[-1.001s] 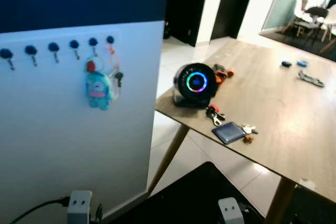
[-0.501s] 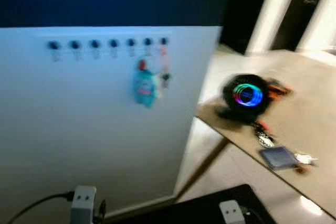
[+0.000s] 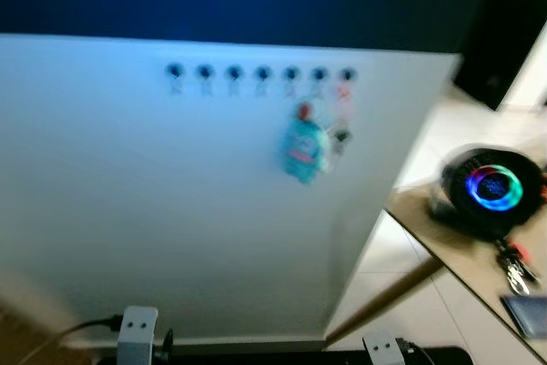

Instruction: Hang keys on a hook

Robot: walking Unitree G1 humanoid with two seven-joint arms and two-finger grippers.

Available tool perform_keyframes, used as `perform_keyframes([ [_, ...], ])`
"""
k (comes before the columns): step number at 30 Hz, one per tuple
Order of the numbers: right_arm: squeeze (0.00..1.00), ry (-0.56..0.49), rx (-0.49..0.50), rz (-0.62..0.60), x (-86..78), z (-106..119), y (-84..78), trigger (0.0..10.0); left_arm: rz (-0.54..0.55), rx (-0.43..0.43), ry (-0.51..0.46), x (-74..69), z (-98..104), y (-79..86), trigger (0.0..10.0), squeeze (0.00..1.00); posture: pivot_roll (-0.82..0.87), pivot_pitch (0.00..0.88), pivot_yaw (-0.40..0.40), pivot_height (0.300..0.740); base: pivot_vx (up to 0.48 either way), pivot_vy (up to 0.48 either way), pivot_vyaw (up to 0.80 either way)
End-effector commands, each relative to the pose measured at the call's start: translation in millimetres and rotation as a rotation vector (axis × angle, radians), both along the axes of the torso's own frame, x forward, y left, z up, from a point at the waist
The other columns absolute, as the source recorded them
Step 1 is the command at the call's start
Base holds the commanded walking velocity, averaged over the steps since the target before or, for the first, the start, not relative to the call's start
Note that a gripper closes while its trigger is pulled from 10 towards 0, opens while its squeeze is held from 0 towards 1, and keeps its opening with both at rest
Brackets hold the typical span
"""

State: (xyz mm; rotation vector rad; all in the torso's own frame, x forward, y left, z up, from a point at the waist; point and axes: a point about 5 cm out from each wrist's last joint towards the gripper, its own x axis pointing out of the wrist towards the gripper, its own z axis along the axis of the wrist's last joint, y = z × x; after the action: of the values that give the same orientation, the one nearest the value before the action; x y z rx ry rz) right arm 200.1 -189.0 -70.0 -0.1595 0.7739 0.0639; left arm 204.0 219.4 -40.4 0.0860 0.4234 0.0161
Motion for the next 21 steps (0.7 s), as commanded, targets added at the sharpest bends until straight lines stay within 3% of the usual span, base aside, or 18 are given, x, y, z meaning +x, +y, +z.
perform_keyframes([
  [1,0.00,0.030,-0.014,-0.001,-7.8,-3.8,-5.2,10.0,-0.005,-0.003,0.036,-7.4,-6.1,-3.1,10.0,0.00,0.12,0.032,-0.080,0.740,0.000,0.000,0.80],
  [11,0.00,0.021,-0.016,0.007,-6.1,-2.8,-4.2,10.0,-0.004,-0.003,0.038,-7.1,-6.1,-2.6,10.0,0.00,0.12,0.021,-0.078,0.740,0.000,0.000,0.73],
  [21,0.00,0.019,0.011,-0.042,-8.4,-3.5,-7.0,10.0,-0.044,0.006,0.047,-5.8,-6.5,-5.9,10.0,0.00,0.11,0.022,-0.070,0.740,0.000,0.000,0.00],
])
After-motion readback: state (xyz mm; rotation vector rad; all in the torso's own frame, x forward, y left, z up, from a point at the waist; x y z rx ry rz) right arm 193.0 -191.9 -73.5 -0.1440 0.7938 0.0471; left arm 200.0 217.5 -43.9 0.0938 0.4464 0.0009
